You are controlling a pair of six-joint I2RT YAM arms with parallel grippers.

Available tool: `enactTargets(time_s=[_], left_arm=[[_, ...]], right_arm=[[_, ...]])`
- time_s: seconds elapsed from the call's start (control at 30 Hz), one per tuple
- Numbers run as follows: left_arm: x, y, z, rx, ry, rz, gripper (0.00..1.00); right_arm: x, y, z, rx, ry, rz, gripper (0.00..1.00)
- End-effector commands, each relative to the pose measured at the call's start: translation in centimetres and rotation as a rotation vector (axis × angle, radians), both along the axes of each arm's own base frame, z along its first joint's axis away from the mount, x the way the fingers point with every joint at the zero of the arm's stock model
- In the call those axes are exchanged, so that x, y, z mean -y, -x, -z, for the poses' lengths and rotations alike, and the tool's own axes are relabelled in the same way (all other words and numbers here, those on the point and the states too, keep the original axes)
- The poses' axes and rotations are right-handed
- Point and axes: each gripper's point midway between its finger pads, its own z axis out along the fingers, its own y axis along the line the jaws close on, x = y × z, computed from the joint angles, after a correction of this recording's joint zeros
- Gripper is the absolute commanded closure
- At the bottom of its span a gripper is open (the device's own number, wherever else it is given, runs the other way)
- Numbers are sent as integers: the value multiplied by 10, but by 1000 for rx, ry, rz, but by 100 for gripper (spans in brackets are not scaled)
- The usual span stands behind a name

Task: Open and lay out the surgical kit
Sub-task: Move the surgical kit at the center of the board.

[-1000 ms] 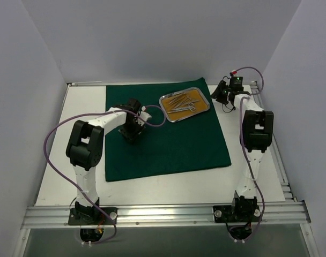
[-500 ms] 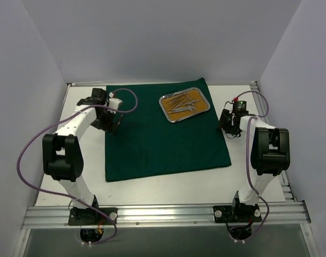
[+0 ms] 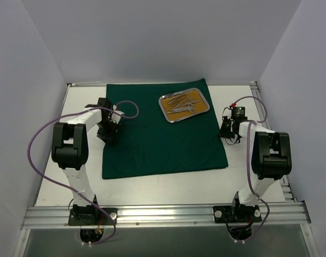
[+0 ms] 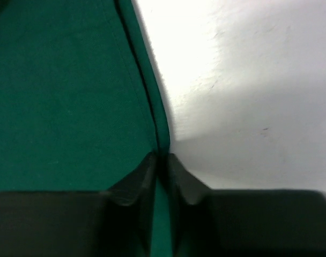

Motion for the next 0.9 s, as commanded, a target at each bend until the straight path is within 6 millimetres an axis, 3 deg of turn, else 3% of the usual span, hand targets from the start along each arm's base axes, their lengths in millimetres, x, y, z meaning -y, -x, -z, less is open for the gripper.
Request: enactTargets(time_s=[0.0, 0.07, 0.1, 0.23, 0.37, 0.53, 0.6, 0.63, 0.67, 0.7, 0.73, 0.77, 0.87], left_arm=[[13, -7, 16, -10, 71, 24, 63], [14, -3, 17, -24, 85, 29, 95], [14, -1, 16, -24, 89, 33, 97], [7, 15, 9, -22, 88, 56, 98], [-10, 36, -7, -17, 56, 73, 98], [-18, 74, -14, -75, 28, 91, 98], [-19, 81, -19, -78, 26, 95, 86], [-19, 87, -21, -92, 25, 96, 74], [-20, 88, -25, -84, 22, 96, 59], [-22, 89, -27, -82, 8, 93, 34], [-24, 86, -31, -70, 0, 89, 25], [-25, 81, -38, -46, -10, 82, 19], [-27, 51, -68, 65, -35, 50, 17]], right_arm=[[-7, 25, 6, -67, -19, -14, 97], [-5, 30, 6, -69, -11, 1, 100], [-5, 30, -1, -52, -12, 9, 100], [-7, 39, -13, -34, -25, 22, 100], [-11, 62, -21, -33, -49, 45, 100], [-12, 87, -23, -44, -57, 80, 100], [-15, 99, -22, -51, -67, 88, 100], [-19, 102, -24, -46, -74, 80, 100], [-22, 101, -31, -21, -85, 88, 85], [-22, 101, -33, -13, -91, 97, 73], [-21, 97, -39, 1, -86, 107, 62], [-20, 96, -44, 10, -83, 113, 47], [-12, 76, -70, 81, -36, 103, 40]])
